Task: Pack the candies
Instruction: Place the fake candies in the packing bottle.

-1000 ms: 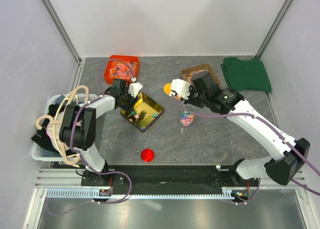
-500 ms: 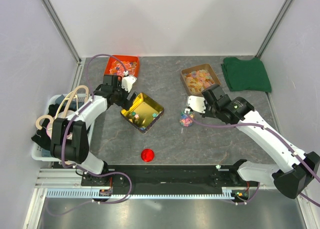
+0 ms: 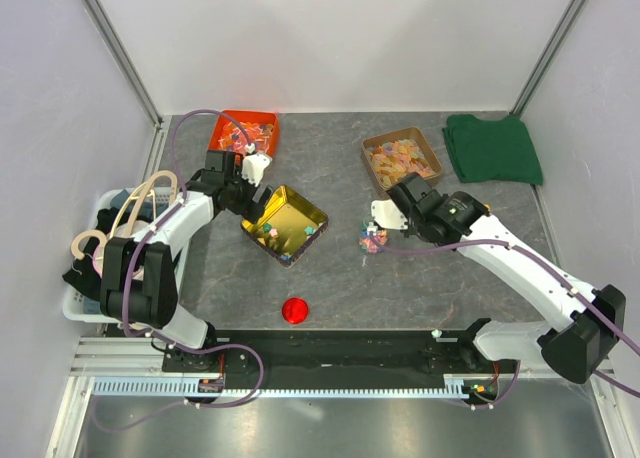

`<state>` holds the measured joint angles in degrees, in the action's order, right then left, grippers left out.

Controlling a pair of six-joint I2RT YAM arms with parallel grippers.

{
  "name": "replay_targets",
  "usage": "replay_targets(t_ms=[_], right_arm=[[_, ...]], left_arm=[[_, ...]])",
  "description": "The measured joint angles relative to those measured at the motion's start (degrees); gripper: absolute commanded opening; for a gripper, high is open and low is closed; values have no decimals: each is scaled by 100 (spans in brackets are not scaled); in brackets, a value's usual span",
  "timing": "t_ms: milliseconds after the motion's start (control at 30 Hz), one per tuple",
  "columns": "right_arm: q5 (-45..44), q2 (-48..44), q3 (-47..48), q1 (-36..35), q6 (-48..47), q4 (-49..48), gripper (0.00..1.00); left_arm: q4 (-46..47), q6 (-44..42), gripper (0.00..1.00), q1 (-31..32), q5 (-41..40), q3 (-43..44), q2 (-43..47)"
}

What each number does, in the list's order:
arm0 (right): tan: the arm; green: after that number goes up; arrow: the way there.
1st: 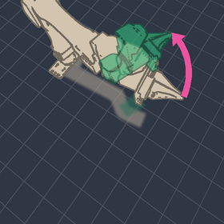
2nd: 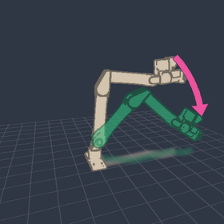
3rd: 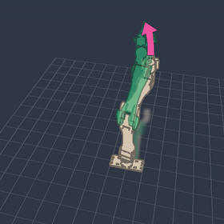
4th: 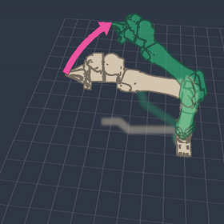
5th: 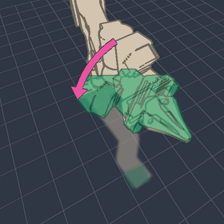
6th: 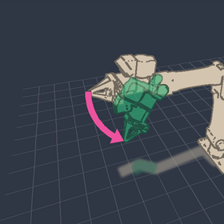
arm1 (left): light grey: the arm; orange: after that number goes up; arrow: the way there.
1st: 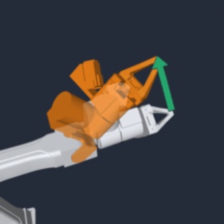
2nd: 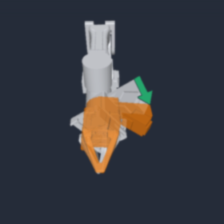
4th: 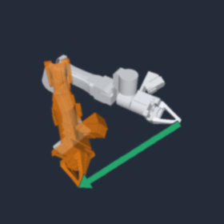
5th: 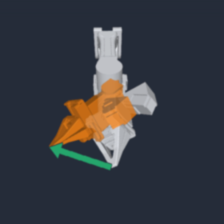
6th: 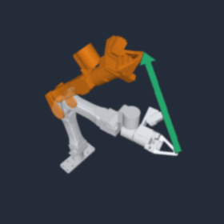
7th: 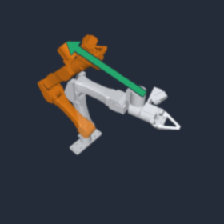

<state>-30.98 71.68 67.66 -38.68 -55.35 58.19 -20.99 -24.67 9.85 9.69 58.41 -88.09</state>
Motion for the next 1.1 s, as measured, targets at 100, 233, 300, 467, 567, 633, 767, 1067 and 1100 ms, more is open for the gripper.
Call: replay_targets(t_ms=[100, 233, 300, 467, 567, 633, 767, 1067, 1100], right_arm=[[-177, 83, 26, -179, -48, 17, 0], [-398, 160, 37, -374, -105, 20, 0], [-494, 181, 37, -459, -114, 20, 0], [-756, 273, 37, -638, -168, 17, 0], [-907, 337, 37, -715, -214, 15, 0], [-999, 374, 37, -745, -260, 15, 0], [-1163, 422, 33, -800, -328, 13, 0], [-1556, 518, -28, -1047, -468, 11, 0], [-1589, 527, -48, -1080, -479, 11, 0]], left_arm=[[2, 22, 99, -15, 15, 0, 0], [0, 44, 99, -26, 85, 0, 9], [2, 48, 99, -37, 103, 0, 31], [0, 66, 99, -52, 107, 0, 83], [2, 81, 99, -52, 114, 0, 90], [2, 83, 99, -52, 125, 0, 90], [2, 85, 99, -52, 142, 0, 94], [2, 87, 99, -74, 146, -2, 122], [2, 87, 99, -79, 146, -2, 129]])
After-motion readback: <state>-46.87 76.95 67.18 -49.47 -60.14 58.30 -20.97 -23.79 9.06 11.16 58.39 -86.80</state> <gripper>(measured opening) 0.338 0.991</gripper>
